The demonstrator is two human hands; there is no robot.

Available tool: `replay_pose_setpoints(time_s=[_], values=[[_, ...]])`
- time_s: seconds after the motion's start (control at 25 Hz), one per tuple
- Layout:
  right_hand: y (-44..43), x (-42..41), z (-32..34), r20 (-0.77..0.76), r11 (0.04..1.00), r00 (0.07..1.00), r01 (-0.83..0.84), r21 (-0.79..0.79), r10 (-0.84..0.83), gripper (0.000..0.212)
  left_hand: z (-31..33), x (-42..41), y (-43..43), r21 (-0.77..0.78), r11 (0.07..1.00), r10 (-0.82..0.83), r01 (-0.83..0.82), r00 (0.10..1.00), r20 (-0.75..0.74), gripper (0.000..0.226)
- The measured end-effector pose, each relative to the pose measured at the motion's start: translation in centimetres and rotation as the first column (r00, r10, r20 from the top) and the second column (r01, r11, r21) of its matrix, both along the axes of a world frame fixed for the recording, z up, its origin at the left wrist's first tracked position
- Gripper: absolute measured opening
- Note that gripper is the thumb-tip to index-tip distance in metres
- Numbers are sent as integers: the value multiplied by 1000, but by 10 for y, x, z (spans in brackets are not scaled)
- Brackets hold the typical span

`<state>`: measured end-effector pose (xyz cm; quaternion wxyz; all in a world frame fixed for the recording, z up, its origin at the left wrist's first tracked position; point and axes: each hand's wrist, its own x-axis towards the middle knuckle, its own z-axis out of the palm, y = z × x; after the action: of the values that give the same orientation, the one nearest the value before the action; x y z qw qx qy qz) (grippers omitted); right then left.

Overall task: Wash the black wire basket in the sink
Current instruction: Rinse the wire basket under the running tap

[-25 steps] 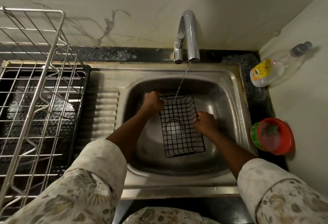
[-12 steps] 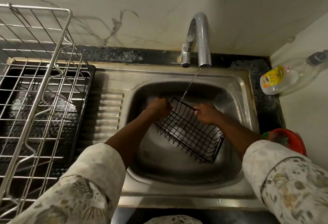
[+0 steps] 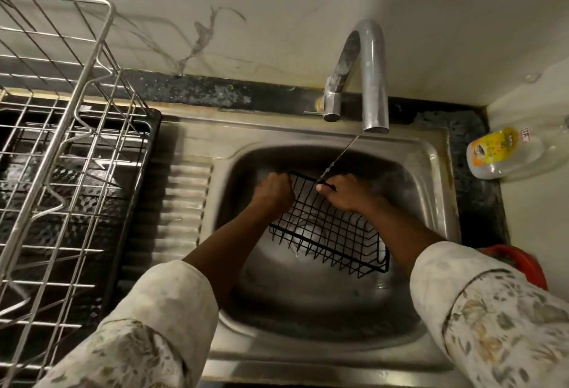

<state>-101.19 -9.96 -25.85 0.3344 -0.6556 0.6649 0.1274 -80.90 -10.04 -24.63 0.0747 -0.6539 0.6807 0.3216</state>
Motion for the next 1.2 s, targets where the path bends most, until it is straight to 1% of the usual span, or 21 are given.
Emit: replay_pose_setpoints(time_s=[0.08, 0.2, 0.28, 0.36, 0.48, 0.6, 0.72, 0.84, 0.92, 1.0, 1.08, 1.16, 1.2], values=[[-4, 13, -6, 40, 998, 998, 41, -40, -39, 38, 0, -1, -1, 8, 1000, -10, 10, 1000, 0, 18], [-5, 22, -11, 116, 993, 990, 92, -72, -83, 28, 4, 1, -5, 7, 1000, 0, 0, 1000, -13, 18], [-3, 27, -10, 153, 994, 987, 66, -91, -51, 32, 8, 1, -8, 20, 1000, -6, 7, 1000, -11, 20], [-3, 31, -11, 212, 992, 977, 48, -112, -24, 28, 10, 0, -8, 40, 999, -15, 15, 1000, 9, 22], [0, 20, -3, 293, 996, 956, 52, -72, -29, 28, 6, 5, -3, 58, 998, 7, -8, 999, 31, 22], [11, -19, 4, 287, 999, 957, 39, -21, -31, 26, 3, 10, -1, 73, 997, 36, -38, 999, 26, 12], [14, -34, 7, 288, 1000, 957, 30, 1, -29, 21, 5, 8, 0, 59, 998, 35, -36, 999, 19, 11], [-4, 7, -1, 308, 1000, 951, 2, -26, 6, 25, 7, 2, 3, 60, 997, 48, -48, 999, -2, 19], [-16, 44, -11, 320, 997, 944, -68, -43, 78, 24, 7, -5, 7, 61, 998, 18, -17, 1000, -15, 26], [-21, 64, -14, 332, 996, 940, -83, -10, 82, 24, 5, -5, 9, 68, 998, 12, -9, 999, -37, 26], [-18, 50, -12, 346, 999, 937, -45, 15, 37, 22, 2, 5, 8, 104, 992, 75, -69, 996, -54, 22], [-13, 14, -8, 285, 1000, 958, -13, -7, 14, 30, -1, 16, 3, 122, 980, 165, -159, 985, -43, 20], [-10, -6, -10, 267, 1000, 964, -13, -15, 17, 29, 0, 20, 2, 107, 977, 190, -186, 981, -34, 21]])
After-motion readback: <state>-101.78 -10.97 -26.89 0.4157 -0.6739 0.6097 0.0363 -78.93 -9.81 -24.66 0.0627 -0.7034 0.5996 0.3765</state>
